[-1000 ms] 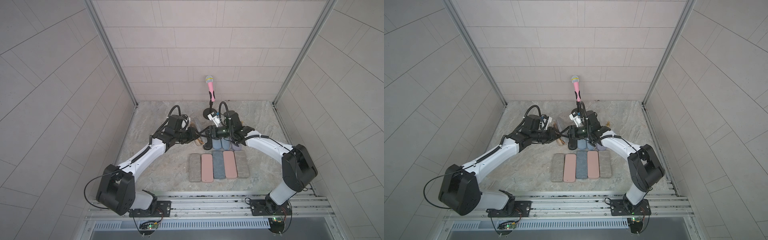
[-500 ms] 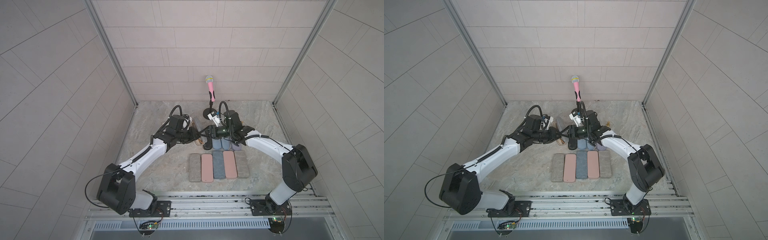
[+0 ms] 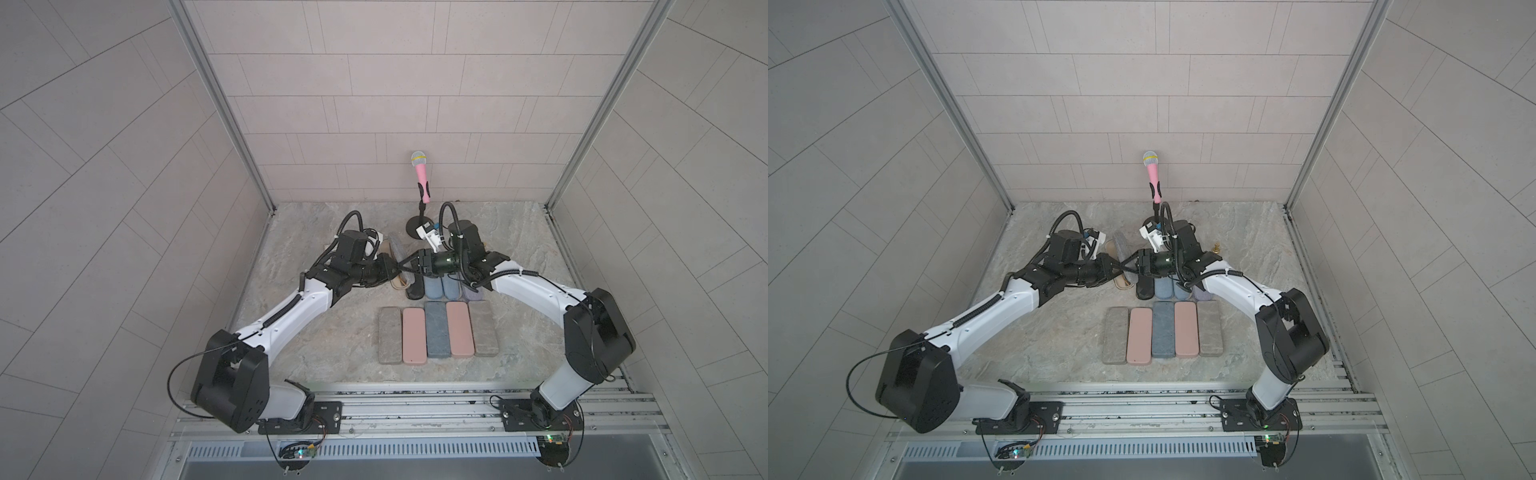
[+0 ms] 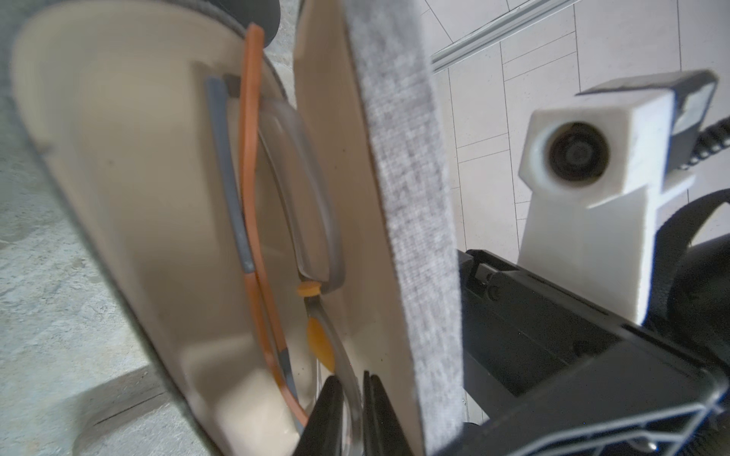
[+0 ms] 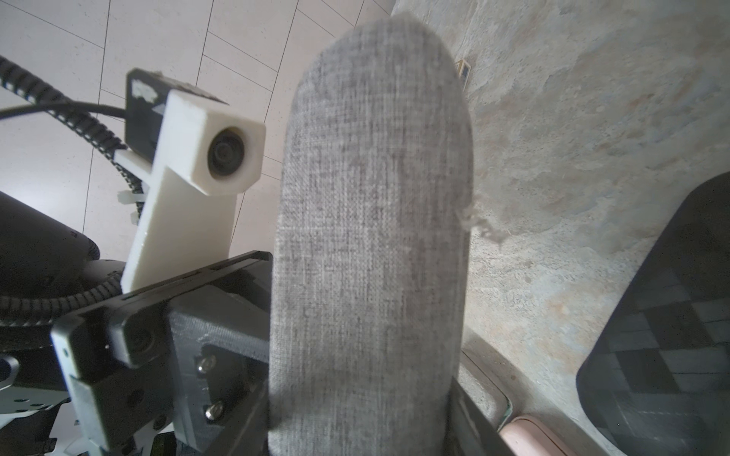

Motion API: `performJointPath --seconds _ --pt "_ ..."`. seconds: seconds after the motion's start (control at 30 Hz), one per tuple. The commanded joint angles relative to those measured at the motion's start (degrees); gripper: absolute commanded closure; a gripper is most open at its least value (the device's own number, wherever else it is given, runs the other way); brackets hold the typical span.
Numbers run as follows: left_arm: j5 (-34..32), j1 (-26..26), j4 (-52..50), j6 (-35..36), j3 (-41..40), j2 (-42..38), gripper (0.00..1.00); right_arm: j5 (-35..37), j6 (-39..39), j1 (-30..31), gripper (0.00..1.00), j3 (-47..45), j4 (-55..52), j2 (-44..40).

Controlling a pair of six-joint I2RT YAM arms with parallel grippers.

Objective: Close the glasses case
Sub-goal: Adjust the glasses case.

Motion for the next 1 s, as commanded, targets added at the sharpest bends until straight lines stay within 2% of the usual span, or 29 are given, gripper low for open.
performJointPath --seconds 0.0,0.17,0.73,0.9,0.97 --pt "0.4 -0.3 3.1 -0.4 -2.0 -2.3 0.85 -2.7 2.0 -0.4 0.79 -0.6 6.3 -2.7" --pt "-0.2 -0.2 3.8 -0.6 -3.2 -3.9 0.85 -4.2 5.6 -1.6 0.79 -2.1 11.2 -3.4" --pt "-0.4 1.0 4.3 -0.4 -4.9 -4.5 0.85 -4.7 5.2 -2.1 0.79 -1.4 10.2 -4.5" --pt "-0.3 1.3 3.9 -0.2 -4.8 -4.7 0.75 -4.5 4.2 -2.1 0.79 -0.9 8.6 -4.6" --pt "-0.3 1.4 3.6 -0.2 -4.8 -5.0 0.65 -4.5 4.0 -2.0 0.79 -0.6 8.3 -4.6"
